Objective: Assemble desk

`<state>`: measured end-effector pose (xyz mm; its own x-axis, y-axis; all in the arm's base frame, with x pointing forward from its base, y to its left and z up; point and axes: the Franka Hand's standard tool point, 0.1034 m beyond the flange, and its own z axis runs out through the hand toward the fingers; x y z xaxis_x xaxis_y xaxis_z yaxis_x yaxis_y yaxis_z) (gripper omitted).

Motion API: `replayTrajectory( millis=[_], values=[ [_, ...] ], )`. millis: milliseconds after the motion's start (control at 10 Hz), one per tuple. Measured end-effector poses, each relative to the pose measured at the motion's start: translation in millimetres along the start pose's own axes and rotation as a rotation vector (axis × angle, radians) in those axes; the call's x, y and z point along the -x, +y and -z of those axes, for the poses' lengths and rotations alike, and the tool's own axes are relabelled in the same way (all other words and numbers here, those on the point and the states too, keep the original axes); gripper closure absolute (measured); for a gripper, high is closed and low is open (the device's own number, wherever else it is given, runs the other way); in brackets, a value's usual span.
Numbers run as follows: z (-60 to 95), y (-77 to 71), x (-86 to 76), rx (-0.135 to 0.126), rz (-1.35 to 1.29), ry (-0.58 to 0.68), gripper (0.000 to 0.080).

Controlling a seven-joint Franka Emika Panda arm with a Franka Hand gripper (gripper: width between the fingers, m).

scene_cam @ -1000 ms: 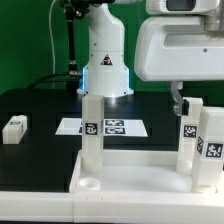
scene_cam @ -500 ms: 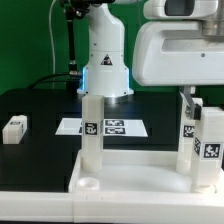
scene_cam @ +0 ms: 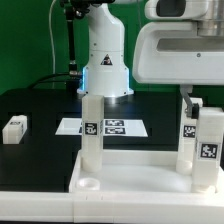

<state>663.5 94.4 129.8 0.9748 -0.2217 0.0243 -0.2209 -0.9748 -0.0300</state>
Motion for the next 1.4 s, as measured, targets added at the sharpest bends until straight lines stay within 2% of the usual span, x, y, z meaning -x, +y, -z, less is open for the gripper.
replayTrajectory(
  millis=[300,800,1100,1200,1300,1400],
  values=[
    [-0.5,-0.2,0.5,-0.003,-0.213,-0.002,0.0509],
    [-2.2,-1.9,1.9,-0.038,-0.791,-0.010,0.0509],
    [-2.4,-2.7,1.8,-0.046,-0.955,-0.019,0.0509],
    [-3.0,-2.9,2.2,-0.046,-0.953,-0.020,0.0434],
    [-3.7,-2.7,2.3,-0.046,-0.903,-0.020,0.0297],
    [-5.0,-1.9,2.4,-0.043,-0.866,-0.021,0.0297]
  ],
)
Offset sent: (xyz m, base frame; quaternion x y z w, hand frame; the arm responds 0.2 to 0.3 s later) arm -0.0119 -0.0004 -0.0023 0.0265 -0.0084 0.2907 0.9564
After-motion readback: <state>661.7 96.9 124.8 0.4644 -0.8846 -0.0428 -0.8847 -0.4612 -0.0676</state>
